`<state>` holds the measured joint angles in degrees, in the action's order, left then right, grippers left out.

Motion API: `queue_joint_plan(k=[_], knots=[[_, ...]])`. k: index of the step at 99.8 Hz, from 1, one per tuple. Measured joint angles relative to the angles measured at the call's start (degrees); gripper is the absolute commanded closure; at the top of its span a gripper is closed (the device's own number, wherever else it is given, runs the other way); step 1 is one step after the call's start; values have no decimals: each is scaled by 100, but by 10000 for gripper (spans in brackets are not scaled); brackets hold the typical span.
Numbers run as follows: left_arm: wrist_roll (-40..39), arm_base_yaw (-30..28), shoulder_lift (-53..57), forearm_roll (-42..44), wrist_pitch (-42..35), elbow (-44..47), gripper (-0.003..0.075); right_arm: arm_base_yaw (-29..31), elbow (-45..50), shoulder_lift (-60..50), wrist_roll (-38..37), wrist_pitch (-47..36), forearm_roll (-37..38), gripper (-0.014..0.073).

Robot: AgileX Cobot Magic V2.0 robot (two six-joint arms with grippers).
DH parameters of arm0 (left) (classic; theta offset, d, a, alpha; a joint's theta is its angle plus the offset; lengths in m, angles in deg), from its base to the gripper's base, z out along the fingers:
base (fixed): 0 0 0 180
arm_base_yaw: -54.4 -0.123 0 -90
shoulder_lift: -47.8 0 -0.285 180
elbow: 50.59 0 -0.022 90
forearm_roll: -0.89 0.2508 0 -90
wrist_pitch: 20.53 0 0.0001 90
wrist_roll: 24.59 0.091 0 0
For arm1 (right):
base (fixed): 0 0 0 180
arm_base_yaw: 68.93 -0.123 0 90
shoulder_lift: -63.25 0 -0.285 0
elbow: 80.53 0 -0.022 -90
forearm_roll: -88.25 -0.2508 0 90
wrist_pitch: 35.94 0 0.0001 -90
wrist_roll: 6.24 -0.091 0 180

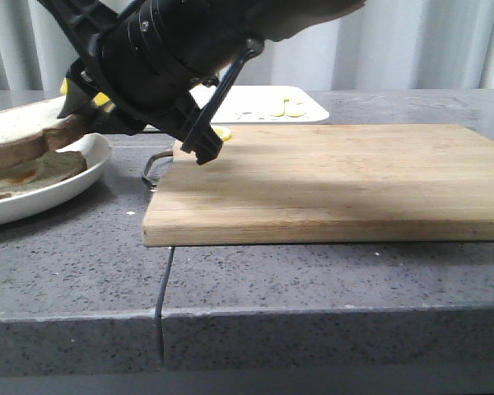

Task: Place bread and move sandwich to tray
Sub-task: 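Carry the bread slice over the egg toast and lower it on top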

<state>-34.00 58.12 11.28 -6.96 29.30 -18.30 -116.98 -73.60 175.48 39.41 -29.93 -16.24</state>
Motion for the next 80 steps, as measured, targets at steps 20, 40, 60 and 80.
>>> queue_joint_plan(k=[20,40,60,80], knots=[[0,0,0,0,0,0,176,0,0,0,0,0,0,405],[0,0,0,0,0,0,176,0,0,0,0,-33,0,199],[0,0,0,0,0,0,176,0,0,0,0,-93,0,162],[0,0,0,0,0,0,176,0,0,0,0,-148,0,162]])
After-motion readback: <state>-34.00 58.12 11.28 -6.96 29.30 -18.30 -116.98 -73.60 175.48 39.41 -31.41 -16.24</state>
